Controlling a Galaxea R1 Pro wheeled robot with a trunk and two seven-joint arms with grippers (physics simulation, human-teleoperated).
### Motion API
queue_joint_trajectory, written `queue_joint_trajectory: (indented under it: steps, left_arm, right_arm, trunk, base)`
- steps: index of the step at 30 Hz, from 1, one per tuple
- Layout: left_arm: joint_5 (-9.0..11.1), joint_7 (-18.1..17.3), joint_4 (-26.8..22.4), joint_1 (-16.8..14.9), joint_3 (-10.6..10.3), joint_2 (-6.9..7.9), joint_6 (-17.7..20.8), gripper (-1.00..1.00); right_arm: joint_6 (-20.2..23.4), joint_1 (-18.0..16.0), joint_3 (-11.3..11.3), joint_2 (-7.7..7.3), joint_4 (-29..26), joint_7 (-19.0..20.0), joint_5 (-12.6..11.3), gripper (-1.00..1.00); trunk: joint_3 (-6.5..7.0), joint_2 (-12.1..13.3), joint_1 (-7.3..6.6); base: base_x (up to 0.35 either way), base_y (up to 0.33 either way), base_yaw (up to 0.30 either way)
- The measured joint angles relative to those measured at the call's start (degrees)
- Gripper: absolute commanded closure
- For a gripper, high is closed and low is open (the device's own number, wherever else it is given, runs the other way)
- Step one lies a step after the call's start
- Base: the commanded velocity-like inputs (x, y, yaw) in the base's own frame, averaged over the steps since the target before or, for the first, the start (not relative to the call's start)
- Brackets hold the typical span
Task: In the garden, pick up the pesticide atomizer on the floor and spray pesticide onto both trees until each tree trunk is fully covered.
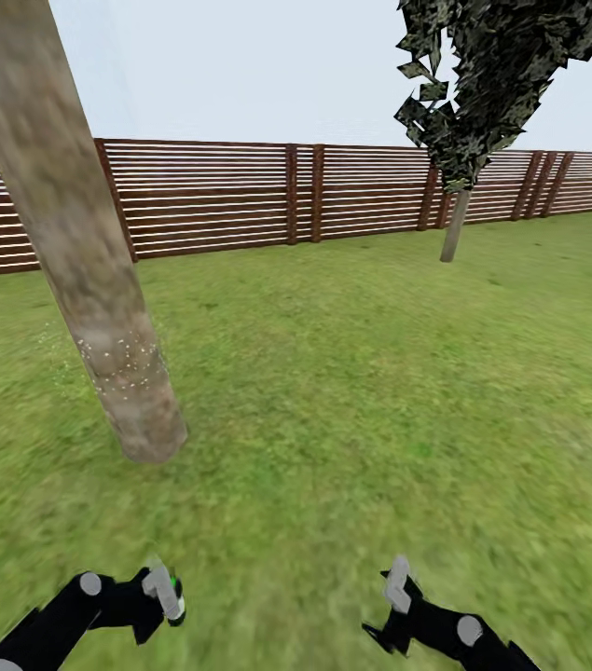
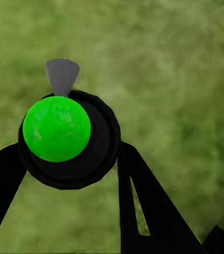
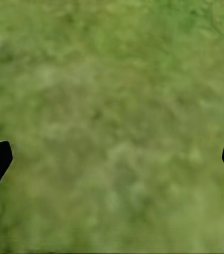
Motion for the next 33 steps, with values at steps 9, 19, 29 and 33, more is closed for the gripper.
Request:
queue_joint_trajectory:
  steps: [9,19,29,33]
  left_arm:
    - [-1.5,-7.2,-0.4,-0.4,-1.9,-5.34,0.3,1.00]
    - [-1.5,-7.2,0.5,-0.3,-7.7,-11.17,0.5,1.00]
    - [-1.1,-6.9,0.5,0.0,-11.4,-12.26,0.1,1.00]
    - [-0.8,-7.1,0.4,0.0,-11.0,-12.23,0.0,1.00]
  right_arm:
    - [0.7,0.0,0.2,0.79,-9.6,16.0,0.2,1.00]
    - [0.8,-0.2,9.6,9.63,-10.6,19.2,0.0,1.00]
    - [0.8,-0.2,9.7,11.05,-12.9,19.2,-0.1,1.00]
    - [0.8,-0.3,9.7,11.07,-12.9,19.2,0.0,1.00]
  trunk:
    - [0.00,0.0,0.00]
    - [0.00,0.0,0.00]
    - [0.00,0.0,0.00]
    - [0.00,0.0,0.00]
  base:
    - [0.000,0.000,0.000]
    - [0.000,0.000,0.000]
    - [0.000,0.000,0.000]
    - [0.000,0.000,0.000]
